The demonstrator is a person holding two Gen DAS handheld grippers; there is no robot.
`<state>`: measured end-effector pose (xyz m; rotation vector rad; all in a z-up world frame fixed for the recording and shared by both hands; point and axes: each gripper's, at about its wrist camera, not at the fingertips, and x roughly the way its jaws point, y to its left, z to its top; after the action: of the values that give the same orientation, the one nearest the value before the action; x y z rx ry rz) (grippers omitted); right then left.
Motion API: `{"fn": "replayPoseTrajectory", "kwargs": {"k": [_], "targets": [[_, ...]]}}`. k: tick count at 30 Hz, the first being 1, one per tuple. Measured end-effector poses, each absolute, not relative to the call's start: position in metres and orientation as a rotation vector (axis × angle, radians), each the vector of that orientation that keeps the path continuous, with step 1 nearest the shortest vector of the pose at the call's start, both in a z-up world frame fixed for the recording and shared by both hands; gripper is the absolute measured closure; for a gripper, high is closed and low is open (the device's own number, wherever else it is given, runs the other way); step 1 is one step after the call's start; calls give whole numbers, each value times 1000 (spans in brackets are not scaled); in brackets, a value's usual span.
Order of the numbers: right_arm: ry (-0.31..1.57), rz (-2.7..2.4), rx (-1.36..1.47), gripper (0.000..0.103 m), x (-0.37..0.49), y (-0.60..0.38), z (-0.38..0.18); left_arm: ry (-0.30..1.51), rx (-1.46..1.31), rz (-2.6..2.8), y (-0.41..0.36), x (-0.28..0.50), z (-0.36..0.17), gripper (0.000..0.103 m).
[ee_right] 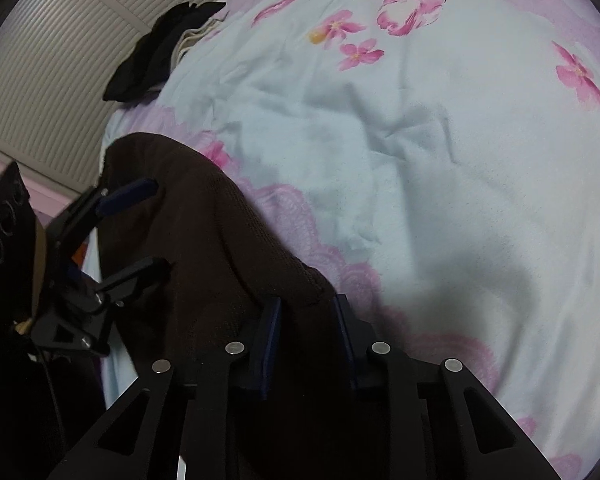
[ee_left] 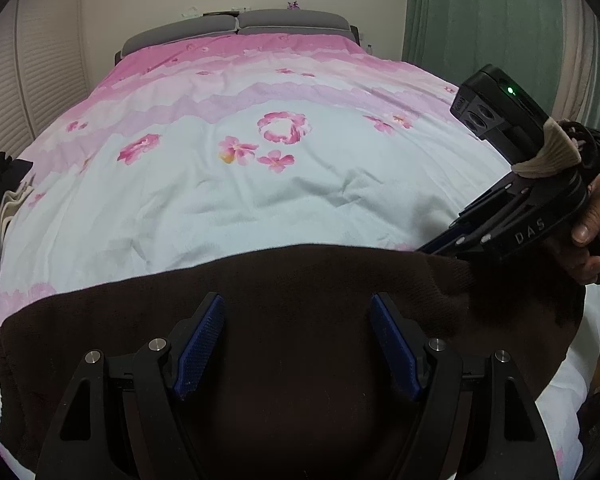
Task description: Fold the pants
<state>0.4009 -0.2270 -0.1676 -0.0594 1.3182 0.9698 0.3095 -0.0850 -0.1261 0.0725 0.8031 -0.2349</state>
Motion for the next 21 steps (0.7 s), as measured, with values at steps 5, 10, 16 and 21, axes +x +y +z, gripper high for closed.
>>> {"fn": "replayPoseTrajectory", "kwargs": {"k": [5, 10, 16, 21], "targets": [[1378, 1003, -14, 75, 402, -214, -188, 807, 74, -242, -85, 303, -128, 28], [1363, 1016, 27, 85, 404, -219, -193, 818, 66, -240, -83, 302, -133, 28], [1272, 940, -31, 95, 404, -222, -163, 809, 62, -229, -78, 302, -130, 28], [1085, 857, -85, 102, 422, -234, -110, 776, 62, -224, -77, 304, -121, 28]]}}
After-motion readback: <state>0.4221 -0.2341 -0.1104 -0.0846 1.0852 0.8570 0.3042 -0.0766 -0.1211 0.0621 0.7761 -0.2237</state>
